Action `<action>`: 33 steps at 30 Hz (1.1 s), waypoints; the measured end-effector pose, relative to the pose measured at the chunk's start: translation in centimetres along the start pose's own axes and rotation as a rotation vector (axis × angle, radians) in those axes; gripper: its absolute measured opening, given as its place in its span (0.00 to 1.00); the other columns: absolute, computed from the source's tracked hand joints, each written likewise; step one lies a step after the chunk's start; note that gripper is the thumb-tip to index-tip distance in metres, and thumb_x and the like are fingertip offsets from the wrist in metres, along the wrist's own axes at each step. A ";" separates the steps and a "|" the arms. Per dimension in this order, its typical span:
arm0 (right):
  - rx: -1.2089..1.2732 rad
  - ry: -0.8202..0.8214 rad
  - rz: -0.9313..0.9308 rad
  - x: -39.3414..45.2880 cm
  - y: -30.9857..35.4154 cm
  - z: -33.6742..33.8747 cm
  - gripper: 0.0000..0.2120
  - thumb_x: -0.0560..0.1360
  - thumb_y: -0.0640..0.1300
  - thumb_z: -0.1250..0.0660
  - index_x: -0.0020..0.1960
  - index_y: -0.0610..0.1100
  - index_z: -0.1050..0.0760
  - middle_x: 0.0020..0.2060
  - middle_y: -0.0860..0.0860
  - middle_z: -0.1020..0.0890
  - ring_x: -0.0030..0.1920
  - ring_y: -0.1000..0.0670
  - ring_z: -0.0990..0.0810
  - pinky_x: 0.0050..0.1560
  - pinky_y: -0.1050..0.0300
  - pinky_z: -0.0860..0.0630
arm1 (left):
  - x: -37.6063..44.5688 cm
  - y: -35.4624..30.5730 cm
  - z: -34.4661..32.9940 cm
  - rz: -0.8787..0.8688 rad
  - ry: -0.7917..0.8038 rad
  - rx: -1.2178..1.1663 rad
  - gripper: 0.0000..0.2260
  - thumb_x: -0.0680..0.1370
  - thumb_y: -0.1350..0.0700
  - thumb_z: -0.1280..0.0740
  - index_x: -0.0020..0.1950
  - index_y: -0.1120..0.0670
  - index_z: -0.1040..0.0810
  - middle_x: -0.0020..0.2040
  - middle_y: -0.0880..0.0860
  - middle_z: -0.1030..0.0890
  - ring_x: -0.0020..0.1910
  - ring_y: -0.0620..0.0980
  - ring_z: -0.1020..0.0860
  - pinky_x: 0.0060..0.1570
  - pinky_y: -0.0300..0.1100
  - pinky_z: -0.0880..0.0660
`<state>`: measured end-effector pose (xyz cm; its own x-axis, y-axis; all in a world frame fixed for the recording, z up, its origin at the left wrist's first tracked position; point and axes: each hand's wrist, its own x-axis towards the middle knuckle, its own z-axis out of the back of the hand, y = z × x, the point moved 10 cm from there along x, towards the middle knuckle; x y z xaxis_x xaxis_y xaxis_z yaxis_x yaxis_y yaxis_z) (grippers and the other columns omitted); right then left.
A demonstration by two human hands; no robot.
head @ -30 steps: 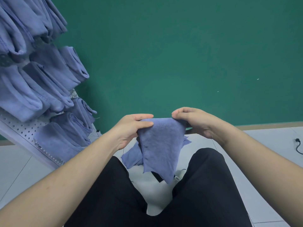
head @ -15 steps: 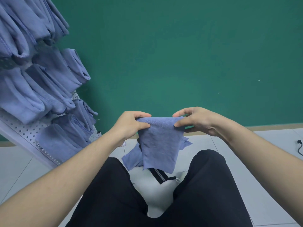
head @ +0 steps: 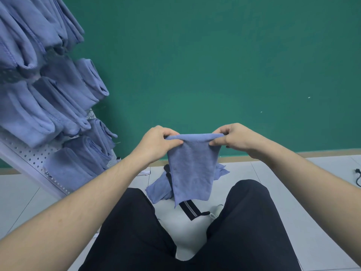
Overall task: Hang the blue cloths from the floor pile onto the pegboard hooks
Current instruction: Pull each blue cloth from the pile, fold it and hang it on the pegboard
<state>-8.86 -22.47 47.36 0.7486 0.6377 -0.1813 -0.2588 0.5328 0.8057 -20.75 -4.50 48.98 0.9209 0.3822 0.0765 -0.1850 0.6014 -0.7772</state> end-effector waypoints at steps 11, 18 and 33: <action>0.298 -0.207 0.171 -0.2 1.3 0.6 0.09 0.82 0.53 0.39 0.54 0.50 0.24 0.51 0.58 0.18 0.53 0.58 0.21 0.58 0.56 0.25 | 0.0 -0.2 0.4 0.022 -0.103 -0.401 0.04 0.79 0.50 0.30 0.47 0.48 0.22 0.40 0.40 0.21 0.38 0.41 0.26 0.44 0.39 0.27; 0.215 -0.449 0.270 -1.4 2.4 0.8 0.14 0.86 0.52 0.47 0.44 0.47 0.41 0.35 0.56 0.36 0.31 0.58 0.36 0.34 0.63 0.36 | -0.6 -2.0 0.5 -0.044 -0.232 -0.370 0.05 0.82 0.49 0.35 0.50 0.49 0.26 0.43 0.41 0.24 0.36 0.38 0.28 0.38 0.32 0.31; 0.521 -0.285 0.200 -1.0 1.9 -0.7 0.13 0.75 0.51 0.26 0.54 0.45 0.23 0.51 0.48 0.16 0.52 0.46 0.16 0.59 0.43 0.20 | -2.7 -0.4 -4.6 0.378 0.068 -1.185 0.15 0.79 0.56 0.30 0.63 0.60 0.21 0.57 0.58 0.15 0.55 0.54 0.16 0.51 0.47 0.18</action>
<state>-10.53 -21.71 48.71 0.8685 0.4854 0.1005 -0.1323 0.0315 0.9907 -21.56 -9.01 46.23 0.8998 0.3350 -0.2795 -0.0516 -0.5544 -0.8307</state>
